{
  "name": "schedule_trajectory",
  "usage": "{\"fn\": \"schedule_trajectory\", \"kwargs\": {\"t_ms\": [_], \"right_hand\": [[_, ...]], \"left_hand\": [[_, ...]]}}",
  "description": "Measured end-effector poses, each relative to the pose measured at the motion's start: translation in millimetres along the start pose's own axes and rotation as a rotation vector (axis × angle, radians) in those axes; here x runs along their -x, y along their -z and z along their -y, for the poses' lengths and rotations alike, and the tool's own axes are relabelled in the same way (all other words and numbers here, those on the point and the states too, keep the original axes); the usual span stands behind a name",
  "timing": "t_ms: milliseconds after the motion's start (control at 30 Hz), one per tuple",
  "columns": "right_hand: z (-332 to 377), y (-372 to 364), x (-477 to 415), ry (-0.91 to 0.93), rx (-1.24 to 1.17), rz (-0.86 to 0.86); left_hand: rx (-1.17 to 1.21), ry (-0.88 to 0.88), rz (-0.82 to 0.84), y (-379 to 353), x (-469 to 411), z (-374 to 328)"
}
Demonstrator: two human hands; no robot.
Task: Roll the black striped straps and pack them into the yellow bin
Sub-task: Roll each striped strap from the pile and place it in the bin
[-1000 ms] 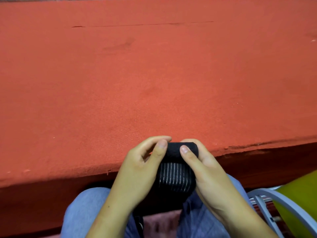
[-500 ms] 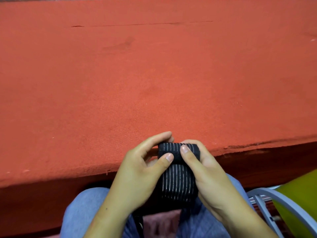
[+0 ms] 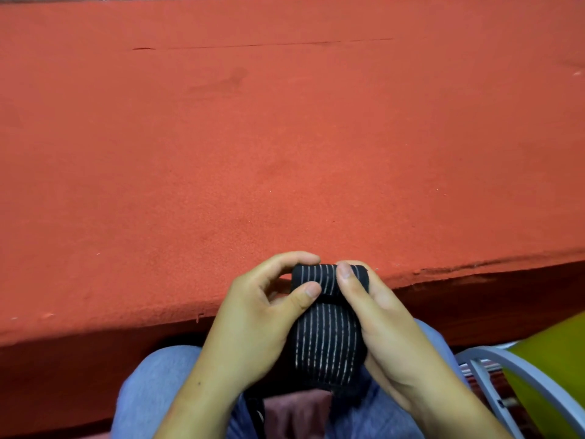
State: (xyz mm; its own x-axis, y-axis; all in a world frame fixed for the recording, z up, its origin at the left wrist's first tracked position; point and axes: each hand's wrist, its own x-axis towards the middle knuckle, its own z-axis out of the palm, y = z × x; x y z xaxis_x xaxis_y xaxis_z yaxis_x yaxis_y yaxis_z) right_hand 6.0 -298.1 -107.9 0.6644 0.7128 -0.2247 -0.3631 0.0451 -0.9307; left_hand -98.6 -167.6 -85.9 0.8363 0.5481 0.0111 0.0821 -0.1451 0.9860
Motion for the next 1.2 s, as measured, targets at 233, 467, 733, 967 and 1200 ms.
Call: {"fn": "schedule_trajectory", "kwargs": {"t_ms": [233,467,733,967,1200], "right_hand": [[-2,1,-1,0.042,0.049,0.011],[-4,-8,-1,0.086,0.136,0.024],[-1,-6,-3,0.117,0.131,-0.015],[2,0,-3,-0.010,0.054,-0.019],[9,2,-1,-0.047,-0.060,-0.008]], "left_hand": [[-0.016,0.040,0.053,-5,1,4],[-0.020,0.059,0.009,-17,5,1],[-0.055,0.110,0.030,-9,4,0],[-0.057,0.045,0.016,-5,2,0],[0.010,0.053,0.070,-4,4,-1]]}}
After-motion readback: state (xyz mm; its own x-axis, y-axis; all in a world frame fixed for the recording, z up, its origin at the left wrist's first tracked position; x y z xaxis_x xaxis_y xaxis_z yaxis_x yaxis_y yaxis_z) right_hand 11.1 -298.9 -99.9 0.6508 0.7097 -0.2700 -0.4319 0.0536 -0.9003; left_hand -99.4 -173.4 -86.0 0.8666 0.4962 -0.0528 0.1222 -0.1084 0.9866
